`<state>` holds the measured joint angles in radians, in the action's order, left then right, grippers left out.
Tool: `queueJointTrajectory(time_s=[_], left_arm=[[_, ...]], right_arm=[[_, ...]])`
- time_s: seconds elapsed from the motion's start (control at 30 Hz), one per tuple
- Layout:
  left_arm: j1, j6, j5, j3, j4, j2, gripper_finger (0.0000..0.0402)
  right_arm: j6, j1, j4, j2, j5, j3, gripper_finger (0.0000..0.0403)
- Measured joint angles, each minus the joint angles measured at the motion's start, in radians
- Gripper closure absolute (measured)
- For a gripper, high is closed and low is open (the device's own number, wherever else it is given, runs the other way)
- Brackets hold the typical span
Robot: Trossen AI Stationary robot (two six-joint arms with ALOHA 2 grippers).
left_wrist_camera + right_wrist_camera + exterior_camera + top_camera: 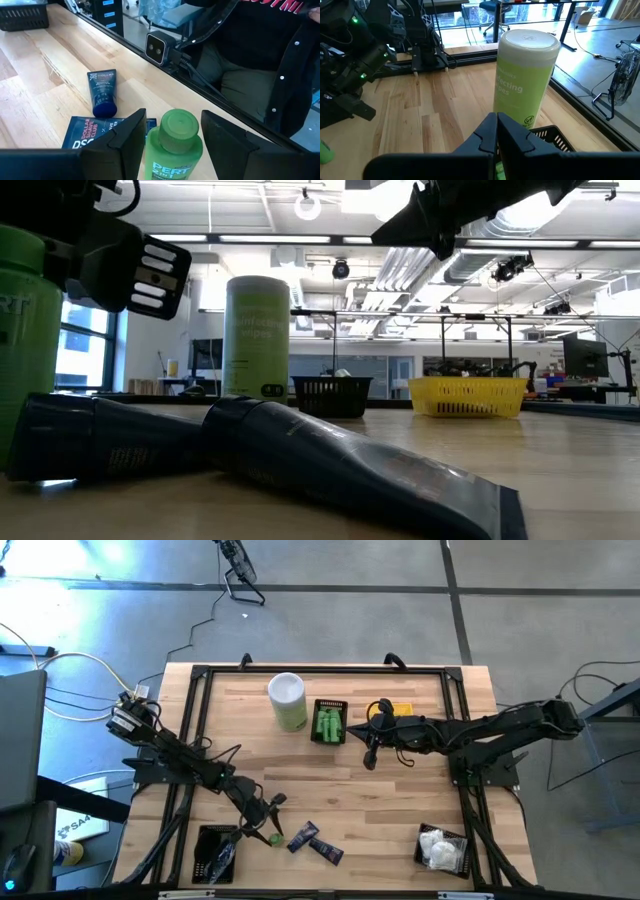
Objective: Pick & Place Travel size toiletries
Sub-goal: Put the green shampoo bottle into the top black bin
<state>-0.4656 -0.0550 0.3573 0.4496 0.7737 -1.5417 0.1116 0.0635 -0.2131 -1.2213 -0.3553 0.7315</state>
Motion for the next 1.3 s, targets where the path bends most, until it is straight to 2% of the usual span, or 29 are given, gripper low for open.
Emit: queueJointTrajectory(time_s=[0.57,0.93,1.3], left_arm=[[0.0,0.0,0.001,0.0,-0.005,0.0,0.0217],[0.0,0.0,0.018,0.0,-0.006,0.0,0.0287],[0.001,0.007,0.018,0.0,-0.005,0.0,0.0295]], right_arm=[[-0.002,0.0,0.0,0.0,0.0,0.0,0.0398],[-0.002,0.0,0.0,0.0,0.0,0.0,0.0398],[-0.002,0.0,0.0,0.0,0.0,0.0,0.0398]])
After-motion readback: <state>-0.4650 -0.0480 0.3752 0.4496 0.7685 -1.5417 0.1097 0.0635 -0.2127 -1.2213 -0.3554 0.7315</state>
